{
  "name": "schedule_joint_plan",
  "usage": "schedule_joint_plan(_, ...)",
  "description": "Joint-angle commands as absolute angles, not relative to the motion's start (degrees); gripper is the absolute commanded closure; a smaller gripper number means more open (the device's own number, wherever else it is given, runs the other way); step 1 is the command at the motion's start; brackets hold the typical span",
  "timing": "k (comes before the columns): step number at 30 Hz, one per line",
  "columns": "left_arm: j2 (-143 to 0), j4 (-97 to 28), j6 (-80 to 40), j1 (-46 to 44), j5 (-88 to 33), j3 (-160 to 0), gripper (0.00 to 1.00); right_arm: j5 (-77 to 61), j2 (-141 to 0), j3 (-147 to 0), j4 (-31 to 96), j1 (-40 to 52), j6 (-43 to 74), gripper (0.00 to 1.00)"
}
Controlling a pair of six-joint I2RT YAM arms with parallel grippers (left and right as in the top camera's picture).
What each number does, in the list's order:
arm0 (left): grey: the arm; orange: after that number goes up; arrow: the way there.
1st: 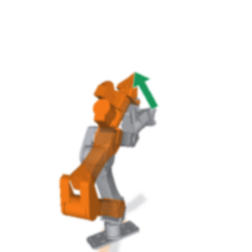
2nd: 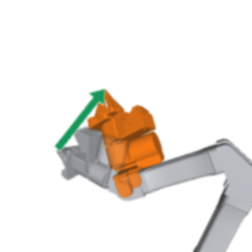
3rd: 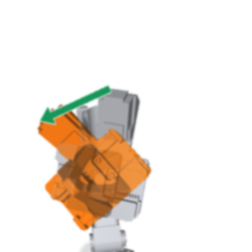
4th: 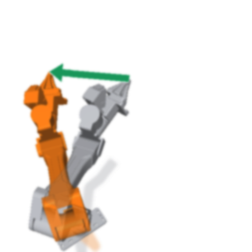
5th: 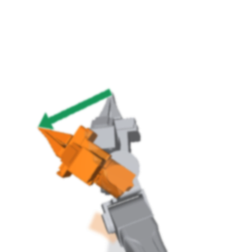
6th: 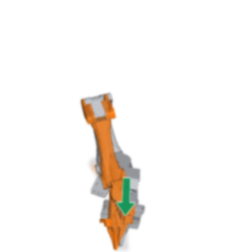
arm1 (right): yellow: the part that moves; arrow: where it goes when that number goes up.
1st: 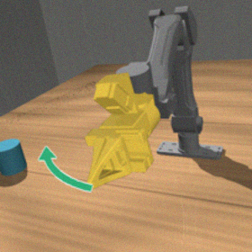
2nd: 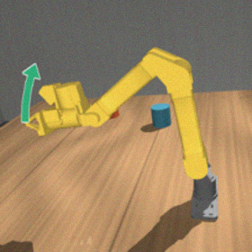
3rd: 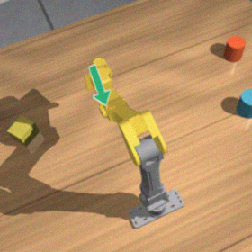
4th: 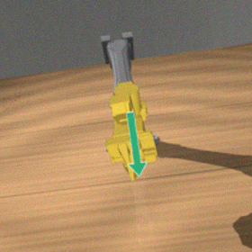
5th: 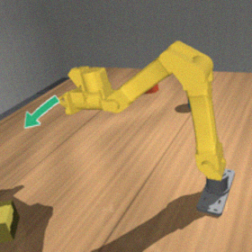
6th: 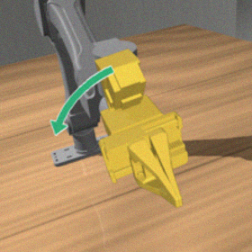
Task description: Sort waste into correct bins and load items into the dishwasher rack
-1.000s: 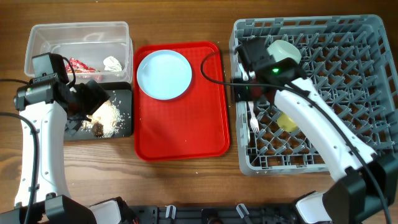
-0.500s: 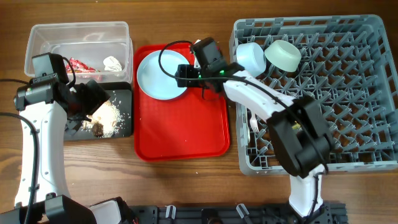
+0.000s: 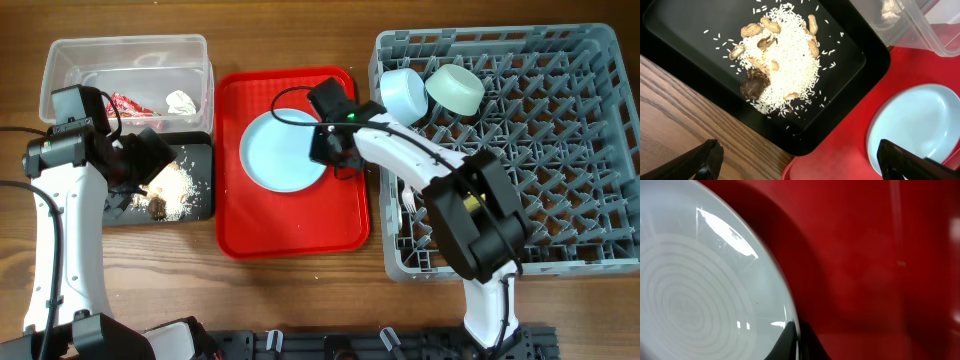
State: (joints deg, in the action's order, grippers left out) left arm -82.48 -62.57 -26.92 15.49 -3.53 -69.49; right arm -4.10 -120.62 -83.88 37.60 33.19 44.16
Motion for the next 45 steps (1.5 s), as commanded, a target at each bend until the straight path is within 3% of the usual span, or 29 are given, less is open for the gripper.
schedule_joint_plan(1, -81.6, -62.4, -27.5, 15.8, -4.0, -69.7, 0.00, -0.9, -113.7, -82.8, 41.3, 30.9, 38.8, 0.96)
schedule_joint_plan(6, -81.6, -62.4, -27.5, 15.8, -4.0, -69.7, 0.00, 11.4, -96.3, -82.8, 48.3, 29.8, 32.5, 0.96)
schedule_joint_plan(10, -81.6, -62.3, -27.5, 15.8, -4.1, -69.7, 0.00, 30.2, -82.1, -82.8, 58.2, 27.1, 30.5, 0.96)
schedule_joint_plan(15, -81.6, -61.7, -27.5, 15.4, -7.3, -69.7, 0.00, 52.2, -77.7, -82.7, 72.3, 23.2, 29.9, 0.96)
schedule_joint_plan(23, -81.6, -61.0, -27.5, 12.0, -7.2, -69.7, 0.00, 52.4, -80.1, -72.8, 72.6, 22.6, 33.6, 0.96)
schedule_joint_plan(28, -81.6, -61.0, -27.4, 11.7, -7.9, -69.7, 0.00, 42.0, -82.0, -71.7, 65.0, 22.6, 33.4, 0.95)
schedule_joint_plan(29, -81.6, -61.0, -27.3, 11.6, -8.1, -69.7, 0.00, 39.3, -82.0, -71.7, 63.4, 22.6, 33.4, 0.87)
schedule_joint_plan(30, -81.6, -61.0, -27.2, 11.0, -8.1, -69.7, 0.00, 36.2, -82.0, -71.7, 61.7, 22.6, 33.3, 0.62)
schedule_joint_plan(32, -81.6, -60.4, -27.2, 9.1, -8.1, -69.7, 0.00, 33.3, -81.6, -71.8, 60.4, 22.6, 33.0, 0.38)
schedule_joint_plan(36, -81.6, -57.5, -23.2, 3.2, -10.1, -69.7, 0.00, 28.2, -76.9, -74.4, 60.0, 22.2, 32.4, 0.05)
schedule_joint_plan(38, -81.6, -56.6, -21.0, 0.5, -10.1, -69.7, 0.00, 20.1, -74.2, -75.8, 56.8, 21.3, 23.8, 0.03)
schedule_joint_plan(39, -81.6, -55.5, -16.6, -2.2, -10.9, -69.7, 0.00, 3.8, -71.9, -75.9, 52.7, 20.9, 11.7, 0.00)
schedule_joint_plan(40, -81.6, -55.3, -15.7, -3.0, -10.9, -69.7, 0.00, -0.4, -71.8, -75.9, 52.5, 20.9, 9.6, 0.00)
schedule_joint_plan(45, -81.6, -64.4, -13.7, -5.0, -10.6, -69.6, 0.00, -7.8, -71.6, -75.7, 55.6, 20.9, 16.7, 0.00)
